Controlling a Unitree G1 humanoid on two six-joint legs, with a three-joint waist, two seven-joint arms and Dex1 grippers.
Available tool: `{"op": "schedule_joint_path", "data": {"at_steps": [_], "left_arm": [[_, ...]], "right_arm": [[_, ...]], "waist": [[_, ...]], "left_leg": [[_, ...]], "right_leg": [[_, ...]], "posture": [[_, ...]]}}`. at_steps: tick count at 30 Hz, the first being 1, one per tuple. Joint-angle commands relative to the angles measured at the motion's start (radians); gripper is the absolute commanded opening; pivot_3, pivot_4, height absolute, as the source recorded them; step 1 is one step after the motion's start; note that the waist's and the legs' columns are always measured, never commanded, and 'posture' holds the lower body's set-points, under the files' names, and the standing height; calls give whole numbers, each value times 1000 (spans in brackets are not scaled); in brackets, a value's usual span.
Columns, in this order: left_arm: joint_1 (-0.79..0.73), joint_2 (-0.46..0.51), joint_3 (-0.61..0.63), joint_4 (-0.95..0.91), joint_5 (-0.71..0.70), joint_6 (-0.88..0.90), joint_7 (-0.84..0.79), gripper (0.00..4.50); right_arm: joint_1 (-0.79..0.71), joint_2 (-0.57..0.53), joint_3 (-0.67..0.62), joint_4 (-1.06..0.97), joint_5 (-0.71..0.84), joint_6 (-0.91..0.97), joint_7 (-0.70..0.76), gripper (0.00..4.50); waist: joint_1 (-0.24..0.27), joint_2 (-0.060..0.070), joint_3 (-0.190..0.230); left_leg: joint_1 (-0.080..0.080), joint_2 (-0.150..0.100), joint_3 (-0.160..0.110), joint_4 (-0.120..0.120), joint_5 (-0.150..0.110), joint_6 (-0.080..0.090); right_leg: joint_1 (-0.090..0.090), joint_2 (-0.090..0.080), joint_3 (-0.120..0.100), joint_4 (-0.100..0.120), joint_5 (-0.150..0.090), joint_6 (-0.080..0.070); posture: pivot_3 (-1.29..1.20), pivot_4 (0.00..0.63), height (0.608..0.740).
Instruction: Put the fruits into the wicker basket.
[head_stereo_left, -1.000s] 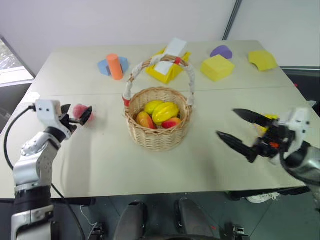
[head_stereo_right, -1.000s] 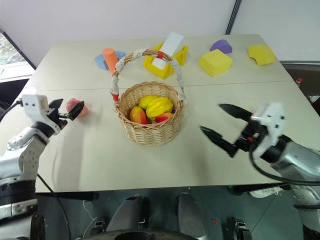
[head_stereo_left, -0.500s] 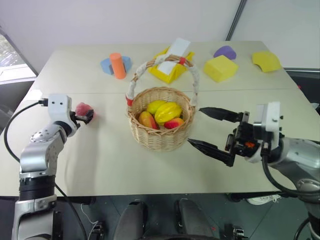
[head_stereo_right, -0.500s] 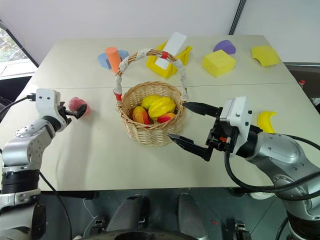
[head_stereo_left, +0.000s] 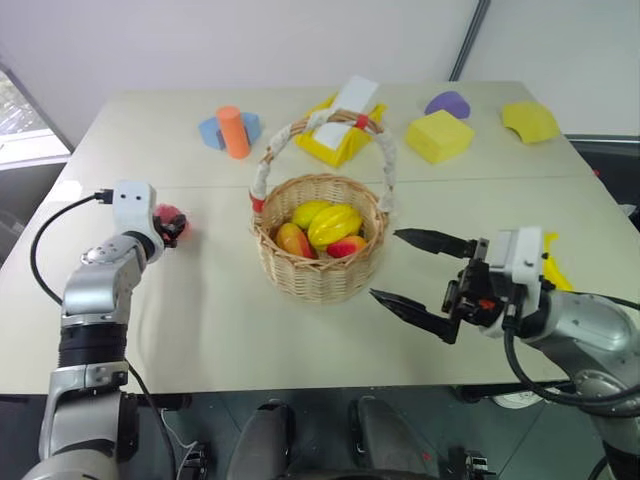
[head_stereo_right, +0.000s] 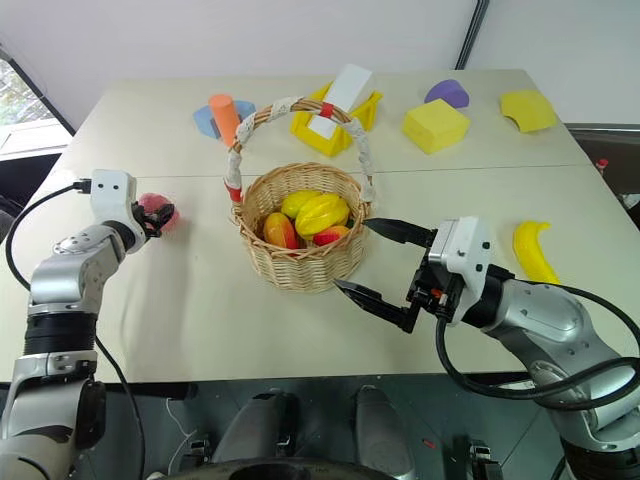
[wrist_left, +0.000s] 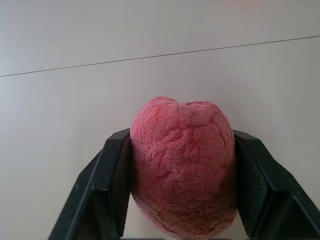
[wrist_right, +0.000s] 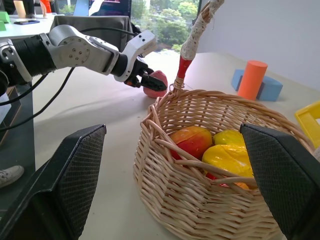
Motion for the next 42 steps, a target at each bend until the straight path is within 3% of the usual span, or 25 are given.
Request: {"op": "schedule_joint_path", "data": {"at_steps": [1, 3, 7, 10, 14, 17, 21, 25, 28, 30, 36, 42], "left_arm": [[36, 49, 34, -69, 6, 20, -20, 2130], [83, 75, 83, -152, -50, -14, -93, 2130], [212, 119, 216, -425, -296, -27, -356, 2130], [283, 156, 288, -606, -540, 109, -467, 2130], [261, 178, 215, -806, -744, 214, -453, 2130], [177, 138, 76, -851, -709, 225, -359, 2130], [36, 75, -179, -801, -478, 183, -242, 2130], [-35, -31, -248, -717, -412, 149, -191, 2130], [-42, -92, -254, -700, -413, 155, -179, 3681], [-41, -111, -266, -702, -411, 158, -183, 4460], [10, -139, -331, -759, -452, 108, -313, 4460], [22, -168, -400, -779, -470, 72, -418, 4460]], "right_arm": [[-34, -2, -12, -21, 7, -6, -12, 4500], [-52, -10, -18, -11, 10, -2, -13, 4500], [-96, -32, -41, 32, 12, 4, 0, 4500], [-129, -51, -52, 82, 2, -1, 20, 4500], [-169, -66, -44, 155, -37, -19, 54, 4500], [-168, -67, -54, 184, -53, -32, 73, 4500], [-141, -64, -70, 166, -76, -29, 57, 4500], [-108, -54, -73, 120, -85, -1, 2, 4500], [-80, -45, -89, 105, -99, 28, -62, 4500], [-64, -33, -120, 112, -88, 55, -109, 4500], [-15, -38, -234, 233, -213, 195, -324, 4500], [31, -33, -299, 327, -255, 337, -418, 4500]], "waist": [[-5, 0, 0], [-7, 0, 0], [-1, -1, 0], [4, -1, 0], [5, -1, 0], [4, -1, 0], [2, -1, 0], [-3, -1, 0], [-3, -1, 0], [0, -1, 0], [1, -1, 0], [0, -1, 0]], "left_leg": [[0, 0, 0, 0, 0, 0], [0, 0, 0, 0, 0, 0], [-1, 1, 0, -1, 0, 0], [-1, 0, 0, -1, 0, -1], [-1, 0, 0, 0, 0, -1], [-1, 0, 0, 0, 0, 0], [0, -1, 0, 0, 0, 0], [0, 0, 0, 0, 0, 0], [0, 1, 0, 0, 0, 0], [0, 0, 0, 0, 0, 0], [0, 0, 0, 1, 0, 0], [0, 0, 1, 1, 1, 0]], "right_leg": [[0, 0, 0, 0, 0, 0], [-1, 0, 0, 0, 0, 0], [-1, -1, 0, 0, 0, 0], [0, -3, 0, -1, 0, -1], [1, -4, -1, -2, 0, -1], [1, -3, -1, -2, 0, -1], [1, -1, -1, -2, 0, 0], [1, 1, 0, -1, 0, 0], [1, 2, 0, -1, 0, 0], [1, 2, 0, -1, 0, 0], [1, 1, 0, -1, 0, 0], [1, 2, 0, -1, 0, 0]], "posture": [[0, 150, 740], [0, 150, 740], [0, 150, 740], [0, 150, 740], [0, 150, 740], [0, 150, 740], [0, 150, 740], [0, 150, 740], [0, 150, 740], [0, 150, 740], [0, 150, 740], [0, 150, 740]]}}
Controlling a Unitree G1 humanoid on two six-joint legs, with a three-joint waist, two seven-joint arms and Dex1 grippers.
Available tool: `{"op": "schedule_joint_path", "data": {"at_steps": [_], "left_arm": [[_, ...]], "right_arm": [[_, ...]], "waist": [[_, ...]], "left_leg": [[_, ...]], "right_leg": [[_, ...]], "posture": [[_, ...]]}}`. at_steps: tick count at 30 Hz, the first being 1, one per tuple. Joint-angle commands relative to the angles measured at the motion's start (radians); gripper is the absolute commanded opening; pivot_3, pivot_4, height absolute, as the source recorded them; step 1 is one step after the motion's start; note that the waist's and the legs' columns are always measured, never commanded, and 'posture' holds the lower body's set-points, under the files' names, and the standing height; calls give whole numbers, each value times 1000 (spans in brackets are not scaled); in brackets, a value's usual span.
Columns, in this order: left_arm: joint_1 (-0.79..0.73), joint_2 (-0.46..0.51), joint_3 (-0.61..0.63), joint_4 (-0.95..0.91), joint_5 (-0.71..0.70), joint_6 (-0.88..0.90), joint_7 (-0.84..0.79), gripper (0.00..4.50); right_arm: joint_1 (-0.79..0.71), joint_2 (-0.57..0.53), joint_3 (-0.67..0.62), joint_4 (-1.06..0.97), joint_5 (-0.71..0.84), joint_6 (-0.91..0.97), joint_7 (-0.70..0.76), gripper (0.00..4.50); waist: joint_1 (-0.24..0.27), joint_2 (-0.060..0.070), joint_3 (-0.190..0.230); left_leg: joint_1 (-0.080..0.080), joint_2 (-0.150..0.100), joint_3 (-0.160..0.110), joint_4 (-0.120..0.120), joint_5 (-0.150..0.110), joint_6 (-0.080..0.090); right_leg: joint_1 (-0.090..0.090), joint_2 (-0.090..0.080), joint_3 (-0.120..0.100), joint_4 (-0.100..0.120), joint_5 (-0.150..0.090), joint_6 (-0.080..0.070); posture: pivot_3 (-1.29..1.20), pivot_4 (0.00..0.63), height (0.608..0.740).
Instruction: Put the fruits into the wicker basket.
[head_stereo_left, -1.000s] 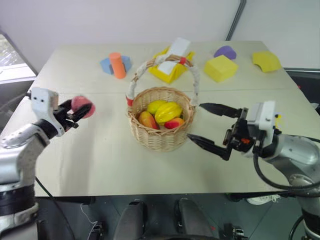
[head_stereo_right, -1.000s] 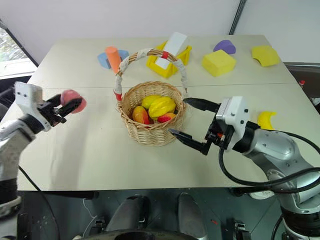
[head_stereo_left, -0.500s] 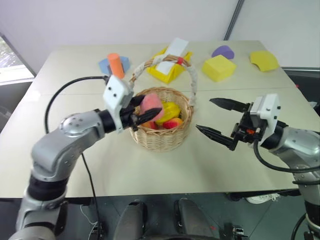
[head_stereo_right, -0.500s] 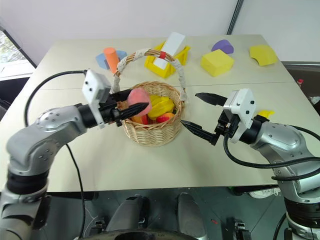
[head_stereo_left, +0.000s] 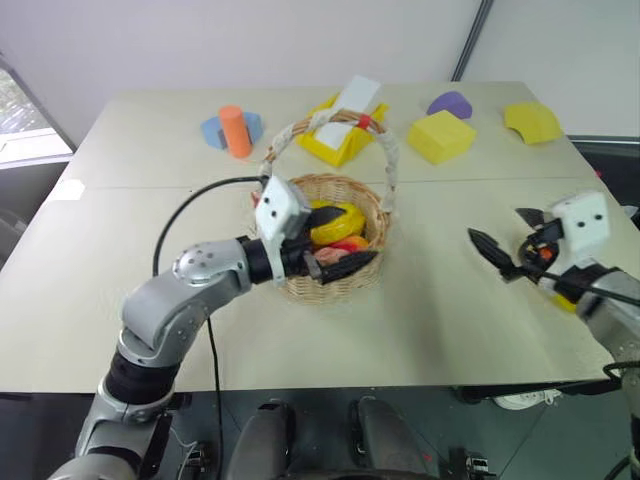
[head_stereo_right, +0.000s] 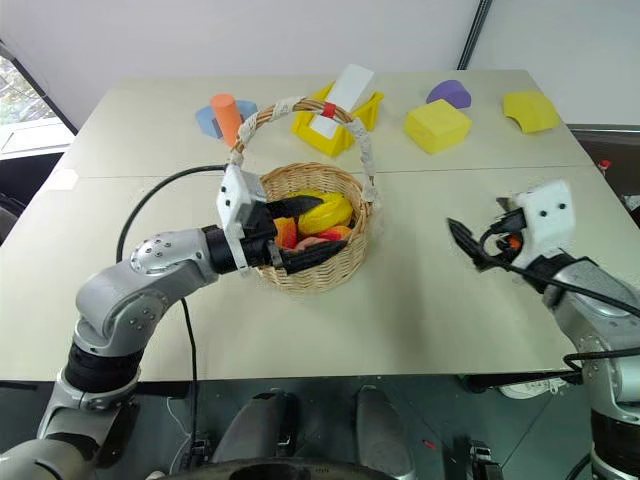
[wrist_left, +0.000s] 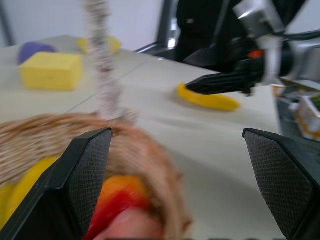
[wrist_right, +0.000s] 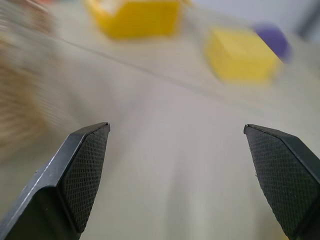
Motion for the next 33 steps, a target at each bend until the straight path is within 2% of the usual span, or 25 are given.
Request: {"op": "schedule_joint_path", "data": {"at_steps": [1, 13, 16, 20, 23, 26, 28, 31, 33], "left_arm": [[-1, -19, -29, -39, -32, -28, -57, 4460], [-10, -36, -59, 1, 34, -58, -61, 4460], [-8, -37, -56, -3, 37, -61, -55, 4500], [-6, -38, -53, -5, 38, -61, -55, 4500], [-4, -37, -48, -6, 39, -62, -61, 4500], [3, -28, -28, -5, 32, -68, -72, 4500], [25, -6, 18, -11, 7, -75, -92, 4500], [90, 71, 139, 0, -34, -84, -133, 4500], [138, 125, 214, 24, -45, -104, -168, 4500]], "right_arm": [[19, -2, -31, 46, -46, 54, -43, 4500], [-73, -11, 20, 421, -171, -6, -16, 4500], [-88, -8, 20, 451, -168, -23, 15, 3741], [-97, -9, 19, 457, -176, -31, 26, 1757], [-93, -15, 20, 445, -196, -53, 26, 519], [-73, -28, 16, 389, -210, -75, 40, 504], [-26, -77, 29, 301, -248, -115, 77, 504], [53, -147, -18, 74, -183, -183, 246, 504], [102, -185, -63, -87, -72, -165, 372, 504]], "waist": [[-3, 0, 0], [-4, 2, -1], [-3, 2, -1], [-3, 2, -1], [-3, 2, -1], [-4, 2, -1], [-3, 4, -1], [-10, 6, 0], [-11, 6, 0]], "left_leg": [[0, 0, 1, 0, 0, 0], [2, 0, 3, 0, 0, 1], [2, 0, 3, 0, 0, 1], [2, 0, 2, 0, 0, 1], [2, 0, 2, 0, 0, 1], [2, 0, 2, 0, 0, 1], [2, 0, 2, 0, 0, 1], [2, 0, 3, 0, 0, 1], [2, 2, 3, 0, 0, 1]], "right_leg": [[0, 0, 0, 0, 0, 0], [0, 3, 1, 1, 0, 0], [1, 3, 1, 1, 0, 0], [1, 3, 1, 1, 0, 0], [1, 3, 1, 1, 0, 0], [1, 3, 1, 1, 0, 0], [1, 3, 1, 1, 0, 0], [0, 3, 1, 1, 0, 1], [0, 4, 2, 1, 0, 1]], "posture": [[0, 150, 740], [0, 150, 740], [0, 150, 740], [0, 150, 740], [0, 150, 740], [0, 150, 740], [0, 150, 740], [0, 150, 740], [0, 150, 740]]}}
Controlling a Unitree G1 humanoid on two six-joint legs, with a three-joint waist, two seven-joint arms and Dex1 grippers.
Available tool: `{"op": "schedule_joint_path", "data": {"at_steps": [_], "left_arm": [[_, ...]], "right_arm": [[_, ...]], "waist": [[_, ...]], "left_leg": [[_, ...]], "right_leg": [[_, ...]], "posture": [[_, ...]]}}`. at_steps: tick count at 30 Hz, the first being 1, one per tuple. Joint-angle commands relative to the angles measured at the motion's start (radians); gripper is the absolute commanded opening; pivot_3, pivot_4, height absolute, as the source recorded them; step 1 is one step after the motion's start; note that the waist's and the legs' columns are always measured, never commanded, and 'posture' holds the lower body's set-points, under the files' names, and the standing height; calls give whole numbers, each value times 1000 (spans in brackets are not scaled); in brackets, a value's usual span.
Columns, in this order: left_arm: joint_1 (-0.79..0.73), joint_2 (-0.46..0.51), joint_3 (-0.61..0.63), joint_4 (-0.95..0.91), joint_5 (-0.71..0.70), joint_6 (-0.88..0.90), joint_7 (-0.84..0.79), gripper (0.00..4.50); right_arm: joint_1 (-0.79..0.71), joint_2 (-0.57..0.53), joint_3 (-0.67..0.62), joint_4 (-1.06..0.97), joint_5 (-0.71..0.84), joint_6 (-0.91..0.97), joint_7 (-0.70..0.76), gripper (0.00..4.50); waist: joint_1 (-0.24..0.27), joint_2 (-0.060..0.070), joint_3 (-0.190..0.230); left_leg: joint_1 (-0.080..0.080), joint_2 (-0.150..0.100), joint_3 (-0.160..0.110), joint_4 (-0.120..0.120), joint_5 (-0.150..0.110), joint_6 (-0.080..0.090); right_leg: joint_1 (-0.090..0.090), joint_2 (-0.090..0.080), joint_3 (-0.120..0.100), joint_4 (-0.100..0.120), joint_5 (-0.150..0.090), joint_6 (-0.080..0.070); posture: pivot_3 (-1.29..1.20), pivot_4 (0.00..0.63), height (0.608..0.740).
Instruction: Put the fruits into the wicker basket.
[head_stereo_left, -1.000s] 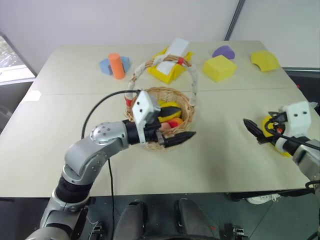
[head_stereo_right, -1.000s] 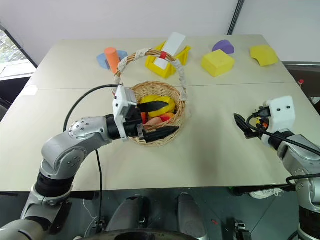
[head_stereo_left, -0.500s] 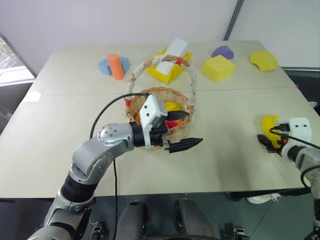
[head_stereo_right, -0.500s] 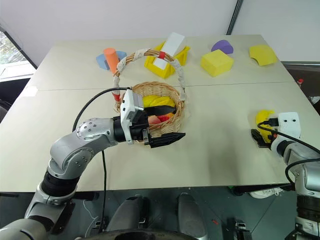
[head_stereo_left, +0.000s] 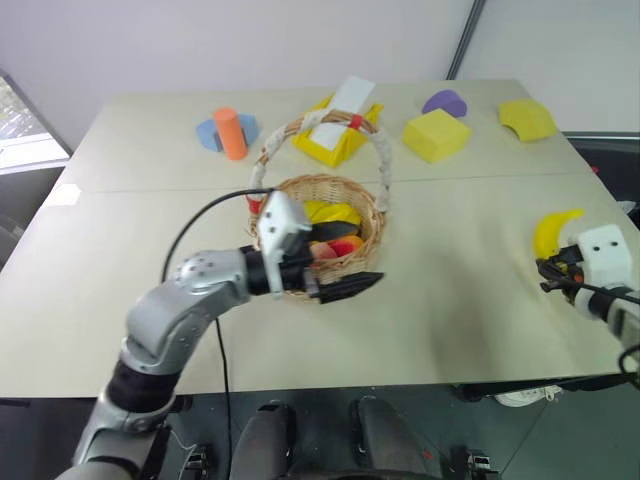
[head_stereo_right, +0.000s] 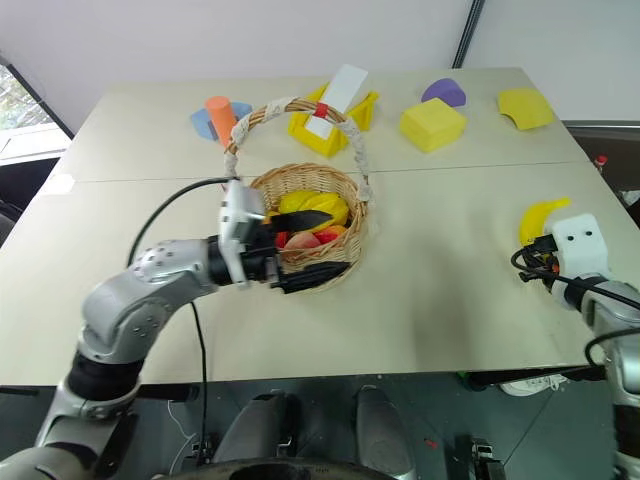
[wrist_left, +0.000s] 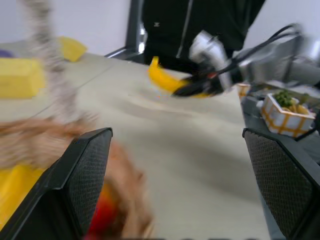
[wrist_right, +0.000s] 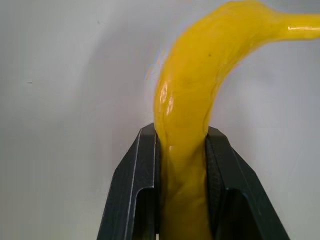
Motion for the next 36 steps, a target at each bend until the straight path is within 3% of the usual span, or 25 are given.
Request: {"op": "schedule_joint_path", "data": {"at_steps": [1, 5, 7, 9, 14, 18, 24, 28, 31, 36], "left_arm": [[64, 80, 151, 11, -41, -52, -70, 4500], [124, 154, 219, 66, -23, -103, -130, 4500], [134, 163, 233, 86, -14, -122, -131, 4500], [136, 161, 237, 90, -13, -131, -126, 4500], [150, 141, 241, 53, -27, -136, -97, 4500], [164, 127, 227, 27, -24, -138, -75, 4500], [160, 100, 206, 5, -23, -134, -43, 4500], [156, 92, 197, -1, -26, -132, -32, 4500], [149, 87, 195, 3, -29, -131, -31, 4500], [153, 87, 211, 22, -33, -138, -33, 4500]], "right_arm": [[45, -65, -94, -307, 189, 10, 208, 504], [-50, -120, -33, -464, 324, 131, 198, 504], [-212, -93, 69, -489, 501, 213, 173, 504], [-330, -64, 149, -490, 576, 263, 145, 504], [-580, 67, 336, -400, 624, 401, 10, 504], [-692, 173, 473, -329, 551, 462, -82, 504], [-802, 332, 522, -185, 456, 514, -215, 504], [-805, 359, 506, -196, 448, 526, -221, 2444], [-770, 315, 487, -300, 461, 485, -162, 3913], [-581, 193, 311, -462, 569, 424, -23, 3913]], "waist": [[0, 0, 0], [7, -2, 1], [8, -2, 1], [8, -3, 1], [9, -4, 1], [9, -3, 1], [7, -3, 1], [8, -3, 1], [8, -3, 1], [9, -3, 1]], "left_leg": [[0, 1, 0, 0, 0, 0], [1, 2, -2, 0, 0, 0], [1, 1, -1, 1, 0, 0], [1, 0, -1, 1, 0, 0], [-3, 0, -3, 1, 0, 0], [-4, -1, -3, 0, 0, 0], [-4, -1, -3, 0, 0, 0], [-4, -1, -3, 0, 0, 0], [-5, -2, -3, -1, 0, 0], [-5, -2, -4, -1, -1, 1]], "right_leg": [[0, 1, 0, 0, 0, 0], [3, 1, -2, 0, 0, 0], [3, -1, -2, -1, 0, 0], [3, -3, -1, -2, 0, 0], [0, -4, -3, -3, 0, -1], [-2, -5, -3, -3, 0, -1], [-3, -5, -2, -1, 0, -1], [-3, -5, -3, -2, 0, -1], [-3, -6, -3, -2, 0, -1], [-2, -6, -3, -3, 0, -1]], "posture": [[0, 150, 740], [0, 150, 740], [0, 150, 740], [0, 150, 740], [0, 150, 740], [0, 150, 740], [0, 150, 740], [0, 150, 740], [0, 150, 740], [0, 150, 740]]}}
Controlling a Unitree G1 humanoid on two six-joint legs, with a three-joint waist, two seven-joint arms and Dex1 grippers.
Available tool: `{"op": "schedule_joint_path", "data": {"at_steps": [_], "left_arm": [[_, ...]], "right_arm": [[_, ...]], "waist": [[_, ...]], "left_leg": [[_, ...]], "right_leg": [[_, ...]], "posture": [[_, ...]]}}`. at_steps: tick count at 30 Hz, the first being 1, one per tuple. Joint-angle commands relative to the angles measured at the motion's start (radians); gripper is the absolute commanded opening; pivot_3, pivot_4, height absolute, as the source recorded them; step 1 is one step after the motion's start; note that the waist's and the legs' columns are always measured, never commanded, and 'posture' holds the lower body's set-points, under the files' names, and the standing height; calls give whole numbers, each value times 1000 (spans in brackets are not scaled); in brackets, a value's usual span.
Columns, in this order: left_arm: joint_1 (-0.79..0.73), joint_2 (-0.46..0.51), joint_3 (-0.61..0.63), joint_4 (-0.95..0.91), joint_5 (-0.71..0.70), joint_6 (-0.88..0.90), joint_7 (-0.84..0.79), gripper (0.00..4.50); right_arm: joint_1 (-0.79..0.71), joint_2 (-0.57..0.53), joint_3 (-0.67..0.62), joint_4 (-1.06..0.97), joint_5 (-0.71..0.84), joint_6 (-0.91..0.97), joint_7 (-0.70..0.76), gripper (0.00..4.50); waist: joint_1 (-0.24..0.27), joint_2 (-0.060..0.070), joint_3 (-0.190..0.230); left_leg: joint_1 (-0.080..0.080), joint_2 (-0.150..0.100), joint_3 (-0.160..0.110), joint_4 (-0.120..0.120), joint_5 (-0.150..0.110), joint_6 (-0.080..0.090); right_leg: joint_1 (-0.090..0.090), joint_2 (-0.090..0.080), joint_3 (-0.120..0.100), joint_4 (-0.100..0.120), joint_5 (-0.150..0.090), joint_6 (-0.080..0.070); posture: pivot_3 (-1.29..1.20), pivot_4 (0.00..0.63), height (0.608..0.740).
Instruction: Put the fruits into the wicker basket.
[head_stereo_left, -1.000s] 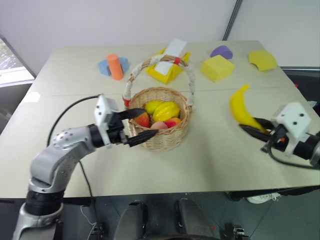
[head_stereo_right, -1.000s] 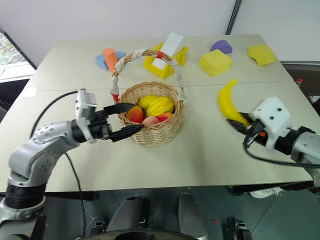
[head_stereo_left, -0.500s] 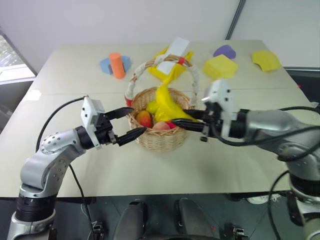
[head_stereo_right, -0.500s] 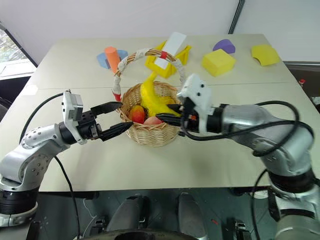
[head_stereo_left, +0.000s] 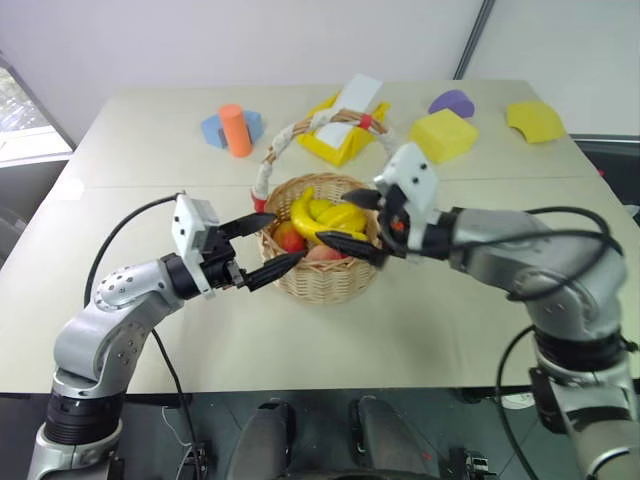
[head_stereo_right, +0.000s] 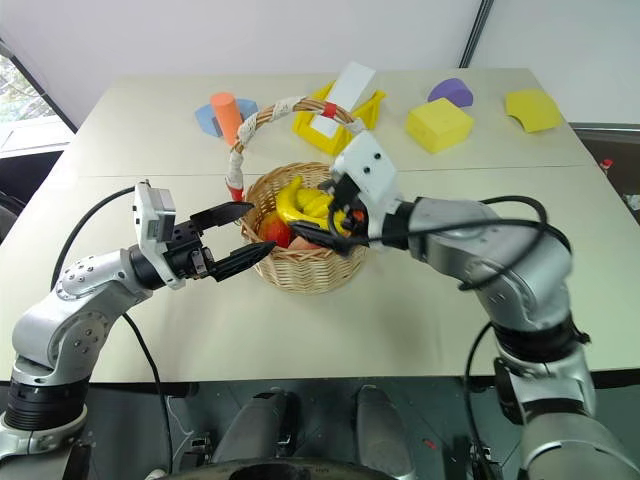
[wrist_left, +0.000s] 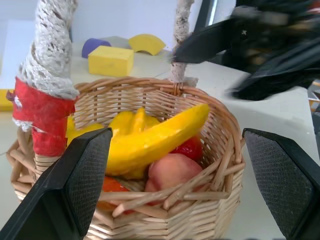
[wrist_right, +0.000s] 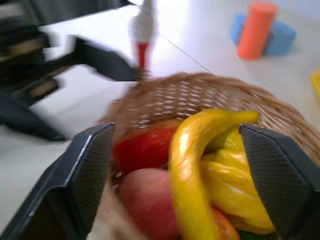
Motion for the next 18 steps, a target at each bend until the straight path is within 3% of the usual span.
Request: {"op": "schedule_joint_path", "data": {"at_steps": [1, 4, 6, 12, 18], "left_arm": [[1, -3, 24, -20, -22, -21, -2, 4500], [20, -28, 45, -4, -40, -29, 10, 4500], [34, -39, 39, 2, -34, -37, 10, 4500], [23, -64, 18, 7, -31, -42, 9, 4500], [23, -75, 12, -14, -35, -36, 19, 4500]], "right_arm": [[100, -52, -148, -88, 77, -48, 69, 3913], [245, -66, -238, -85, -1, -155, 72, 3913], [263, -14, -256, -36, -14, -200, 27, 3913], [224, 151, -124, 137, -219, -378, -81, 3913], [199, 265, -69, 271, -309, -496, -94, 3913]], "waist": [[-1, 0, 0], [-4, 0, 0], [-9, 0, 0], [-8, 0, 0], [-5, 0, 0]], "left_leg": [[0, 0, 0, 0, 0, 0], [1, 0, 1, 0, 0, 0], [2, 1, 1, 0, 0, 0], [4, 2, 2, 0, 1, -2], [2, 1, 2, 0, 1, -2]], "right_leg": [[0, 0, 0, 0, 0, 0], [1, 1, 0, 1, 0, 0], [1, 1, 1, 1, 0, 0], [1, 3, 2, 3, 0, 0], [0, 3, 2, 3, 0, 0]], "posture": [[0, 150, 740], [0, 150, 740], [0, 150, 740], [0, 150, 740], [0, 150, 740]]}}
